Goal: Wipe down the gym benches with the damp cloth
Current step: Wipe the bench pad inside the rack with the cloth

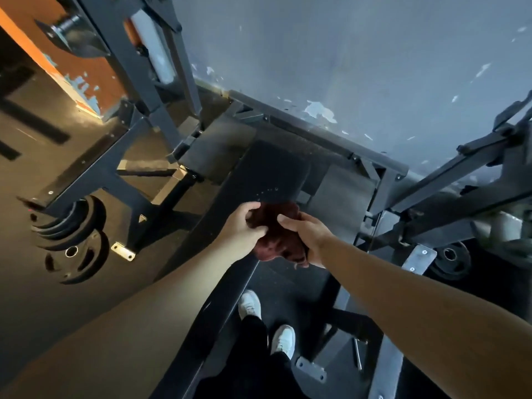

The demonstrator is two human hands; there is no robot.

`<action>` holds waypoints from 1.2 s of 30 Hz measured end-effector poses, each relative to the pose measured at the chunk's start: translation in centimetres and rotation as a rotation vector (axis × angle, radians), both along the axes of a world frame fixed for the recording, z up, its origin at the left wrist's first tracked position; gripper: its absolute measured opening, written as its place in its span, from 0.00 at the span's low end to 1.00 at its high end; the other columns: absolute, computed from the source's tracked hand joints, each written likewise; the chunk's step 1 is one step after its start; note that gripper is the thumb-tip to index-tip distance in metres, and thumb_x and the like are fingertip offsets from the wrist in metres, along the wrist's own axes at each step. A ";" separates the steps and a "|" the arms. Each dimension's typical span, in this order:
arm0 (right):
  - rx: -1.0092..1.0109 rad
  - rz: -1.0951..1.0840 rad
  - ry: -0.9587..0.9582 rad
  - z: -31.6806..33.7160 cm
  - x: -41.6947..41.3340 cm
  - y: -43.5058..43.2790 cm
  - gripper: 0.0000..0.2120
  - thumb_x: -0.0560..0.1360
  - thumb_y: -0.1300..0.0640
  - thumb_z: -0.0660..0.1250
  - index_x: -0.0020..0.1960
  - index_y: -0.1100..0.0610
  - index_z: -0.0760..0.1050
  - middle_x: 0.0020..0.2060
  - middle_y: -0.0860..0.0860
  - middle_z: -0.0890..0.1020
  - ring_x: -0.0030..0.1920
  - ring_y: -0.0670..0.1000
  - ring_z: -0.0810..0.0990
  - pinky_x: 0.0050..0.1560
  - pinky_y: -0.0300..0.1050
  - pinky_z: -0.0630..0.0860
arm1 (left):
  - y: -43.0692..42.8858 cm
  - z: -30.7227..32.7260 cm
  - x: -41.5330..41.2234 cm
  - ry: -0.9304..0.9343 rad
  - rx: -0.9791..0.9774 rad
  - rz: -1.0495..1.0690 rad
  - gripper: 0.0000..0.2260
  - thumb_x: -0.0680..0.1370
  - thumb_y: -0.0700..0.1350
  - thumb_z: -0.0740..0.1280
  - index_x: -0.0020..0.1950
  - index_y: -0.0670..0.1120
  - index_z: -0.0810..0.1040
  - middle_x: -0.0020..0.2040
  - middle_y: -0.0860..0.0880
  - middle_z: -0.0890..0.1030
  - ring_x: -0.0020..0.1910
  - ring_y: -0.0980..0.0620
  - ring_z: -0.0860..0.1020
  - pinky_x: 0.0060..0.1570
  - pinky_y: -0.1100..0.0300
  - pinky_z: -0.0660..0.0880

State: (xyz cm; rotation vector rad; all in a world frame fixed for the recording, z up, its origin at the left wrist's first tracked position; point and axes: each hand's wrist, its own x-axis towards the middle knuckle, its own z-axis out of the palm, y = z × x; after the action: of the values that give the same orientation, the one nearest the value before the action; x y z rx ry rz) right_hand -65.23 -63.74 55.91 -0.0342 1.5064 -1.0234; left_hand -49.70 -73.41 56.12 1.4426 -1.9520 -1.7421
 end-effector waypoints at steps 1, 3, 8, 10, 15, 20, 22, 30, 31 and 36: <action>0.013 0.001 0.020 -0.9 -0.7 -0.6 0.18 0.74 0.54 0.78 0.62 0.50 0.80 0.52 0.58 0.87 0.50 0.62 0.87 0.56 0.70 0.80 | -0.9 -1.1 -0.9 -0.011 -0.004 -0.020 0.26 0.76 0.37 0.72 0.73 0.50 0.72 0.61 0.51 0.78 0.59 0.54 0.79 0.62 0.57 0.76; 0.044 -0.049 0.042 -3.2 -2.4 -1.8 0.16 0.76 0.57 0.76 0.62 0.52 0.80 0.51 0.58 0.88 0.49 0.62 0.88 0.54 0.68 0.82 | -2.7 -3.4 -2.8 -0.028 -0.005 -0.057 0.26 0.76 0.37 0.72 0.73 0.50 0.72 0.61 0.49 0.78 0.59 0.53 0.80 0.63 0.54 0.77; 0.120 -0.182 0.007 -9.2 -5.6 -4.9 0.08 0.80 0.54 0.71 0.59 0.53 0.79 0.48 0.57 0.88 0.47 0.59 0.88 0.48 0.59 0.84 | -6.3 -10.2 -7.0 -0.064 0.039 -0.049 0.25 0.76 0.37 0.73 0.71 0.49 0.72 0.54 0.53 0.79 0.53 0.51 0.82 0.60 0.51 0.79; 0.135 -0.203 0.037 -12.2 -6.5 -5.9 0.09 0.81 0.53 0.70 0.61 0.53 0.79 0.49 0.57 0.88 0.47 0.60 0.86 0.42 0.54 0.81 | -7.4 -13.0 -8.4 -0.066 0.064 -0.036 0.24 0.76 0.37 0.73 0.71 0.48 0.72 0.53 0.53 0.79 0.52 0.51 0.82 0.59 0.50 0.80; 0.110 -0.276 0.043 -18.9 -8.8 -8.0 0.05 0.82 0.55 0.68 0.58 0.53 0.79 0.48 0.58 0.88 0.51 0.62 0.86 0.51 0.62 0.82 | -10.1 -20.4 -11.5 -0.097 0.036 -0.061 0.19 0.77 0.39 0.72 0.67 0.48 0.75 0.55 0.51 0.82 0.53 0.52 0.82 0.59 0.49 0.80; 0.129 -0.220 0.218 -24.4 -11.8 -10.8 0.08 0.82 0.50 0.68 0.59 0.50 0.80 0.48 0.54 0.87 0.44 0.55 0.86 0.32 0.41 0.77 | -12.1 -26.2 -14.4 -0.151 -0.018 -0.124 0.17 0.79 0.39 0.70 0.67 0.47 0.75 0.59 0.50 0.81 0.55 0.53 0.81 0.60 0.54 0.79; 0.151 -0.155 0.316 -26.3 -13.2 -11.8 0.08 0.83 0.47 0.66 0.58 0.49 0.79 0.46 0.55 0.86 0.39 0.57 0.85 0.27 0.42 0.74 | -13.0 -28.0 -15.0 -0.195 -0.063 -0.169 0.16 0.80 0.40 0.69 0.68 0.47 0.76 0.60 0.51 0.79 0.55 0.55 0.80 0.58 0.59 0.77; 0.082 0.010 0.920 -29.9 -18.3 -16.0 0.05 0.83 0.54 0.64 0.56 0.51 0.78 0.39 0.46 0.81 0.38 0.48 0.79 0.33 0.34 0.70 | -16.3 -31.8 -16.7 -0.346 -0.315 -0.222 0.14 0.80 0.43 0.69 0.65 0.48 0.77 0.62 0.51 0.75 0.53 0.52 0.78 0.55 0.52 0.79; 0.087 0.041 0.983 -30.1 -18.6 -16.6 0.10 0.83 0.54 0.63 0.63 0.49 0.77 0.41 0.47 0.82 0.40 0.50 0.80 0.36 0.39 0.74 | -16.6 -32.0 -16.9 -0.358 -0.334 -0.214 0.14 0.80 0.44 0.69 0.66 0.48 0.77 0.62 0.51 0.75 0.55 0.51 0.78 0.55 0.51 0.79; 0.059 0.404 1.233 -33.0 -17.3 -18.0 0.36 0.82 0.59 0.65 0.83 0.43 0.51 0.66 0.51 0.78 0.62 0.57 0.79 0.58 0.53 0.79 | -17.9 -33.3 -17.1 -0.513 -0.511 -0.256 0.20 0.78 0.48 0.72 0.69 0.47 0.74 0.69 0.49 0.70 0.66 0.48 0.69 0.62 0.52 0.73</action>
State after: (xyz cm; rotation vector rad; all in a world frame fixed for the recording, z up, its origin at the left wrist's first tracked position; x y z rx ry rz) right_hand -82.50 -81.75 22.88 -1.0428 2.4688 -0.5927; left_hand -66.83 -91.30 22.82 1.5885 -2.6787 -0.8591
